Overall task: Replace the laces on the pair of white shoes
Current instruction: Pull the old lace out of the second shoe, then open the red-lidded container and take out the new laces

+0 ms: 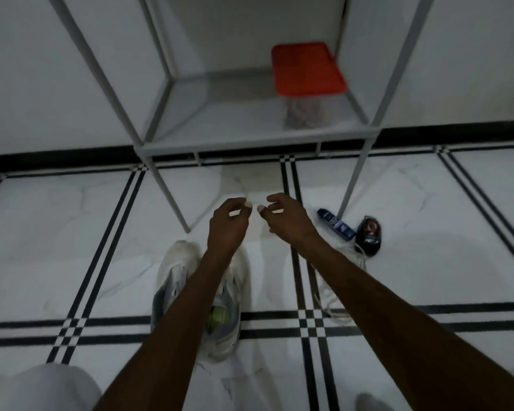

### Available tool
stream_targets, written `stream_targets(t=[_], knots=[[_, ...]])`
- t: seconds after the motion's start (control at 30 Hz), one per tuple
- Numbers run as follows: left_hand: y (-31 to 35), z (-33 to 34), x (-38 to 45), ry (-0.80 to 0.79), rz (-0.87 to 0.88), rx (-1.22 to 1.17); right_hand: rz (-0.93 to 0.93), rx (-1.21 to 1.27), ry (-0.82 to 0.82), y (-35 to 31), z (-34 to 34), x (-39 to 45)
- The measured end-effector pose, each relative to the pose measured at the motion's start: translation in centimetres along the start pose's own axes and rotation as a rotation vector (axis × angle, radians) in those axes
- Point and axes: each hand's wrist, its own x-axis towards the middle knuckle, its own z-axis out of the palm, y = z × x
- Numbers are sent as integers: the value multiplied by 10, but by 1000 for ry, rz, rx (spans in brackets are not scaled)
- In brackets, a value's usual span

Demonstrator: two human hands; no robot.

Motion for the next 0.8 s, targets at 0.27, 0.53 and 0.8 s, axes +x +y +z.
stream_targets(t=[0.27,0.53,0.8], knots=[[142,17,25,-26,204,-167,-195,9,302,-106,-102,8],[199,41,84,44,110,-135,-208,-144,446,-150,-157,49],[209,54,141,118,23,-30,-35,-105,352,-144,-172,119]])
